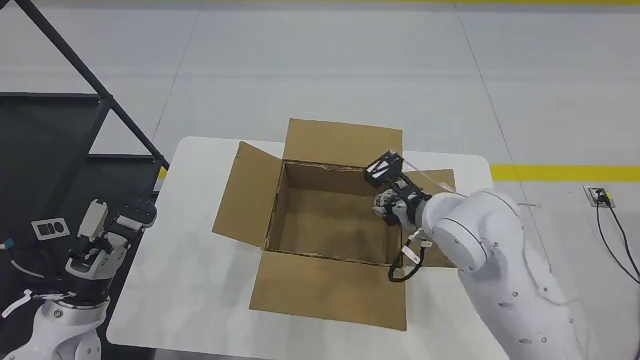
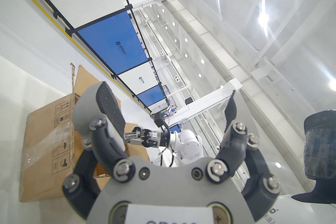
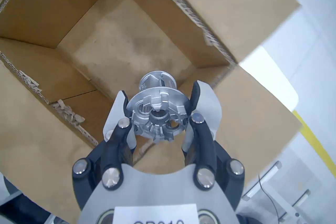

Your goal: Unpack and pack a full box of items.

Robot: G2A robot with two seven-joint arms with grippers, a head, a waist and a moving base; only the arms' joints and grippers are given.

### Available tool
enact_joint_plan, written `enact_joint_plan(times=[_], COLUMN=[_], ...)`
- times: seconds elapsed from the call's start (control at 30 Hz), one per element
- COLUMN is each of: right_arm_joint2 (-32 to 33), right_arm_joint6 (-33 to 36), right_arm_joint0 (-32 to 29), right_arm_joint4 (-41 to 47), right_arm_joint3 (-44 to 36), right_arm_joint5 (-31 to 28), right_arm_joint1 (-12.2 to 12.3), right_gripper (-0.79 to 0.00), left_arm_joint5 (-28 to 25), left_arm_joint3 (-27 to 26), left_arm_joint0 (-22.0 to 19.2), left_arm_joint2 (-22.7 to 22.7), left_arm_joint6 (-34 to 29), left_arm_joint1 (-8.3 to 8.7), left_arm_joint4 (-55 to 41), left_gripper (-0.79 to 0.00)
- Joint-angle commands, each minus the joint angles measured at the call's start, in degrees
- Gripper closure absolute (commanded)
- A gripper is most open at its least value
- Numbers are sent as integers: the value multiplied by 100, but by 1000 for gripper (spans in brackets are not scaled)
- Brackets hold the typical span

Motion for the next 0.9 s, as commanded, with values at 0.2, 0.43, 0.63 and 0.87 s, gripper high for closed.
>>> enact_joint_plan(times=[0.2, 0.43, 0.63, 0.87], right_arm_joint2=[2161, 3279, 3253, 2861], right_arm_joint6=[-170, -274, -90, -169], right_arm_joint0=[-1662, -2584, -2858, -2712], right_arm_joint4=[-558, -97, 19, 30], right_arm_joint3=[-1348, -987, -551, 192], right_arm_joint5=[692, 321, -5, -127], right_arm_joint1=[221, 309, 354, 376], right_gripper=[0, 0, 0, 0], left_arm_joint5=[0, 0, 0, 0], left_arm_joint3=[0, 0, 0, 0], left_arm_joint0=[0, 0, 0, 0], left_arm_joint2=[0, 0, 0, 0], left_arm_joint6=[0, 0, 0, 0], left_arm_joint1=[0, 0, 0, 0], left_arm_joint4=[0, 0, 0, 0], left_gripper=[-785, -785, -785, -785])
